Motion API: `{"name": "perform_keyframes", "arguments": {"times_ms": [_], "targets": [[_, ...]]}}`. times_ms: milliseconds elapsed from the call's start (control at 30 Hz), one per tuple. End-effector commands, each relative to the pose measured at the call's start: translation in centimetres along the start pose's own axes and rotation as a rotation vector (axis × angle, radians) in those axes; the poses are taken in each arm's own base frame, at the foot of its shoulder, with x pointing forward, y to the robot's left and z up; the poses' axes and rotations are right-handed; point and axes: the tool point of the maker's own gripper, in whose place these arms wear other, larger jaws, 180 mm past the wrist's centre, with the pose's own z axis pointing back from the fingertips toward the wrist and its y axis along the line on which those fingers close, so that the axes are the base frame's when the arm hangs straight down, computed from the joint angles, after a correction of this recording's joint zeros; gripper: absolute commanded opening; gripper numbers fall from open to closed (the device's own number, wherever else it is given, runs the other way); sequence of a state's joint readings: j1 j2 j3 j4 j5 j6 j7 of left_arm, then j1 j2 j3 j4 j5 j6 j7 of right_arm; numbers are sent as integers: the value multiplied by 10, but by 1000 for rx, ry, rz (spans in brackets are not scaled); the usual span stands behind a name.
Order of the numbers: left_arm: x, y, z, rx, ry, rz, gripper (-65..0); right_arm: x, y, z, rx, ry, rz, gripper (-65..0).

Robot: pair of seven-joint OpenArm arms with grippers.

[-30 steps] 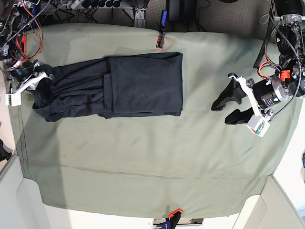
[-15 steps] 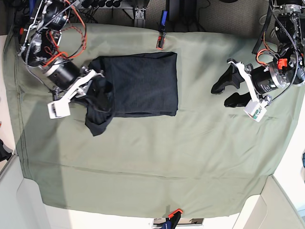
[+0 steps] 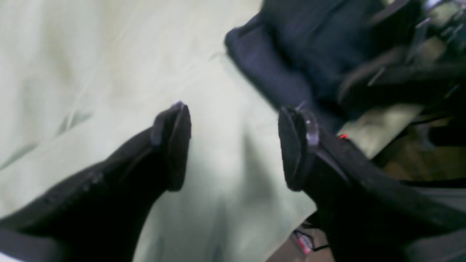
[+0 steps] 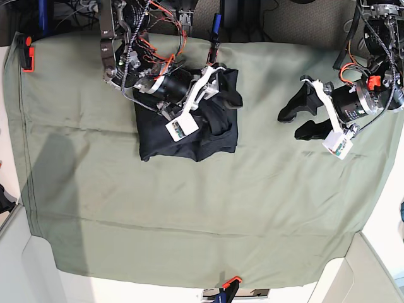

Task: Fold the T-shirt properly
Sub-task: 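Fold the other strip end over the stack with the right gripper, then grasp both sides of the folded bundle with both grippers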

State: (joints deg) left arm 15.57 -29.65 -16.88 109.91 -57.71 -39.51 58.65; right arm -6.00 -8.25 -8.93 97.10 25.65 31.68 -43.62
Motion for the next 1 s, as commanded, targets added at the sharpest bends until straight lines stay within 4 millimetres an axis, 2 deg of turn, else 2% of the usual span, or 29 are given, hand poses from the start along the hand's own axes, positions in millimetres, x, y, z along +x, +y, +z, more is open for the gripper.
{"name": "perform_keyframes", "arguments": {"times_ms": [0, 100, 333, 433, 533, 633, 667, 700, 767, 867, 900, 967], "targets": [[13, -2, 4, -14, -45, -19, -244, 19, 11, -1, 36, -62, 19, -257], [16, -5, 5, -33, -63, -7, -244, 19, 32, -7, 109, -56, 17, -257], [16, -5, 5, -32, -62, -8, -244, -3, 93, -21, 274, 54, 87, -258], [16, -5, 5, -33, -62, -8, -244, -2, 103, -20, 283, 59, 141, -258], [18, -7, 5, -45, -72, 0, -244, 9, 102, -16, 260, 25, 176, -258], [21, -13, 5, -74, -85, 13, -264, 31, 86, -11, 167, -44, 251, -274], [23, -17, 6, -90, -91, 14, -303, 39, 77, -9, 127, -58, 276, -324], [25, -23, 6, -111, -95, 12, -361, 46, 66, -7, 81, -65, 297, -407], [29, -37, 5, -158, -100, 0, -482, 62, 37, 0, -31, -79, 327, -633], [22, -62, -6, -228, -63, -25, -628, 88, -10, 17, -195, -119, 337, -650], [16, -70, -11, -251, -37, -32, -650, 98, -25, 24, -244, -141, 325, -650], [0, -85, -22, -288, 27, -60, -650, 114, -55, 39, -339, -184, 276, -650]]}}
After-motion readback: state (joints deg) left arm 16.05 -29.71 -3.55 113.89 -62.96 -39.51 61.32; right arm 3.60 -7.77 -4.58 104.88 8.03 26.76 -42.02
